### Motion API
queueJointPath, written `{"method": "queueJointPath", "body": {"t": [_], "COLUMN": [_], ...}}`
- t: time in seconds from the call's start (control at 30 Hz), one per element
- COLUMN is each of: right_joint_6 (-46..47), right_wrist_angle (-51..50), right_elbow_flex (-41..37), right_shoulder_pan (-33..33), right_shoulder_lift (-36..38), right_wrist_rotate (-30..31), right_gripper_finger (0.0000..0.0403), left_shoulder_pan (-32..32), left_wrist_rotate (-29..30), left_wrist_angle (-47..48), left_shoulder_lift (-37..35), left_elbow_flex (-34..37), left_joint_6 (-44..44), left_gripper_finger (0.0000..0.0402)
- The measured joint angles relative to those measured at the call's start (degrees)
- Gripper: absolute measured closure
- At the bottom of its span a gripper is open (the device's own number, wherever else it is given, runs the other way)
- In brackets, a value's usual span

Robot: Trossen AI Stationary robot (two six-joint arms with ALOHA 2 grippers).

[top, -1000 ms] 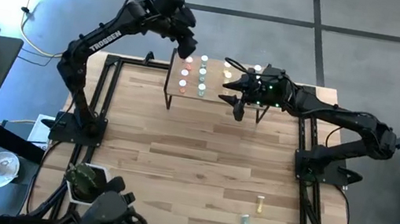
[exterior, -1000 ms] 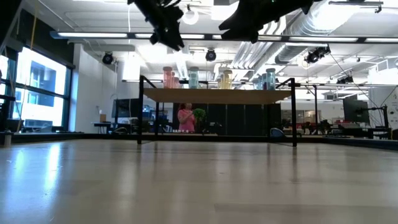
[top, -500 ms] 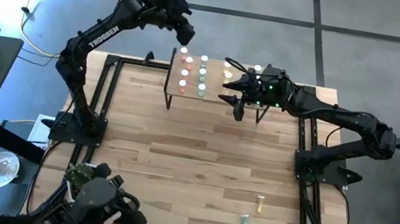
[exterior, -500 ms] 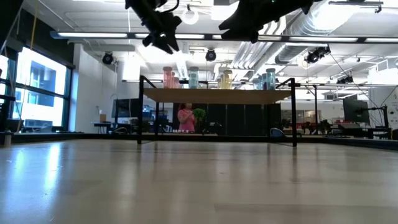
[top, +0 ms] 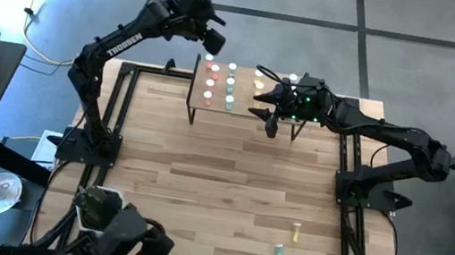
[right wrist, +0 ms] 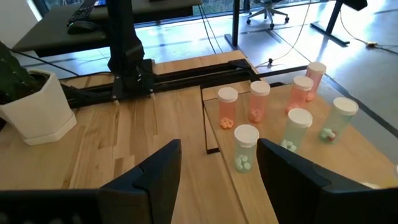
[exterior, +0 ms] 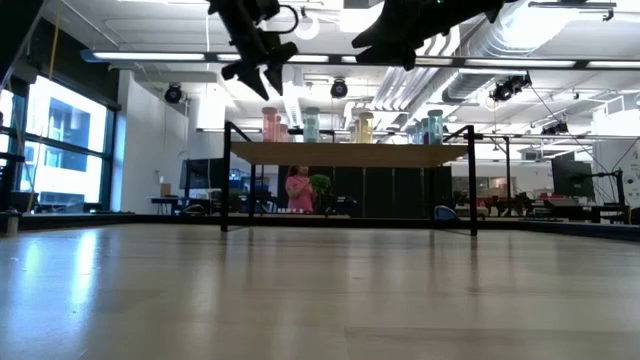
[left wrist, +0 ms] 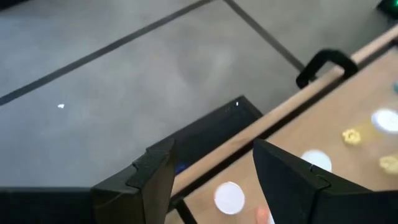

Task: Pick and place medicine bottles onto shelf by color
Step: Put the red medicine bottle on the shelf

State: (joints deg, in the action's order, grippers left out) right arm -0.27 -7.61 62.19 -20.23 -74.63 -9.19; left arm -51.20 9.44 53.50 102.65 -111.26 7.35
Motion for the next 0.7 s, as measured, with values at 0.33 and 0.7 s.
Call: {"method": "queueJointPath", "body": {"t": [0.33, 0.7], "right_joint_6": [0.25, 0.26], "right_wrist_angle": [-0.38, -0.38], "right_elbow_flex": [0.00, 0.00], "right_shoulder_pan": [0.00, 0.00], "right_shoulder_lift": [0.02, 0.02], "right_wrist_rotate": [-0.39, -0.39], "right_gripper_finger": [0.0202, 0.0202], "left_shoulder_pan": [1.95, 1.73], "left_wrist_rotate": [0.24, 0.14], "left_wrist_angle": [1.53, 5.19], "left_shoulder_lift": [2.77, 6.22], "left_elbow_flex": [-0.02, -0.02], "left_joint_6": [2.40, 4.68], "left_gripper_finger": [0.0199, 0.0199]}}
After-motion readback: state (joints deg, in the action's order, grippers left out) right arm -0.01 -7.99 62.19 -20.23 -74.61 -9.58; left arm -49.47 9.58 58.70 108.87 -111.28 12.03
